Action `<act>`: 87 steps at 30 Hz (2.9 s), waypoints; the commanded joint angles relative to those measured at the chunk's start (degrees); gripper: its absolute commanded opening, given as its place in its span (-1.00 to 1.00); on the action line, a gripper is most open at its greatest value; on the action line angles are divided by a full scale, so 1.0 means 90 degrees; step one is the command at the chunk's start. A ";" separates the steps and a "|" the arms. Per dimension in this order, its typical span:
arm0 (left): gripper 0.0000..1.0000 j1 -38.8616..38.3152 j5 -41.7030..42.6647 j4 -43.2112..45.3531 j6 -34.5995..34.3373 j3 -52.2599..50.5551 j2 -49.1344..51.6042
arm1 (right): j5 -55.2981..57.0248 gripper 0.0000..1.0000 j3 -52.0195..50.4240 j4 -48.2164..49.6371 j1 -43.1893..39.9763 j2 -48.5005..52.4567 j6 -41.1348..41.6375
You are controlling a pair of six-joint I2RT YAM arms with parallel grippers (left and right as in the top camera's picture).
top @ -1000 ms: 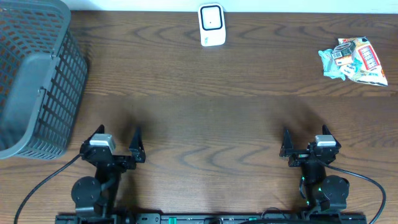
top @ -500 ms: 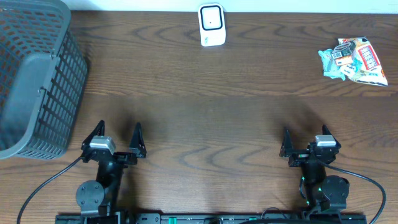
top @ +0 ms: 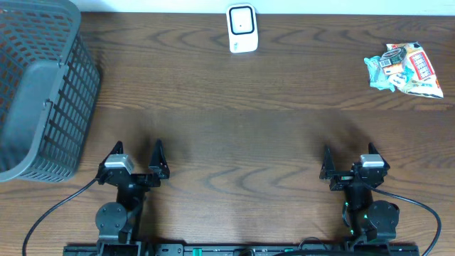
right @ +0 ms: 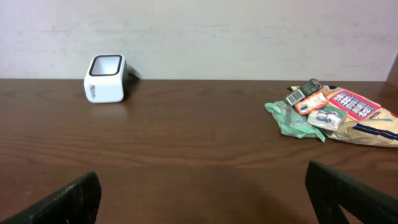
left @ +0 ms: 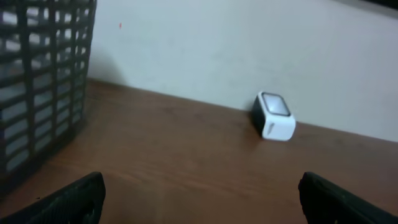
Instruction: Scan the item barcode
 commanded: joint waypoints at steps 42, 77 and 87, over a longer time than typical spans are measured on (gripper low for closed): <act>0.95 -0.0002 -0.0056 -0.0860 0.1377 -0.0017 -0.0058 | 0.0051 0.99 -0.0027 0.0000 0.0041 -0.0041 0.0017; 0.95 -0.0002 -0.0175 -0.0872 0.1207 -0.0017 -0.0058 | 0.0051 0.98 -0.0027 0.0000 0.0041 -0.0041 0.0017; 0.95 -0.0002 -0.0172 -0.0872 0.1207 -0.0017 -0.0058 | 0.0051 0.99 -0.0027 0.0000 0.0041 -0.0041 0.0015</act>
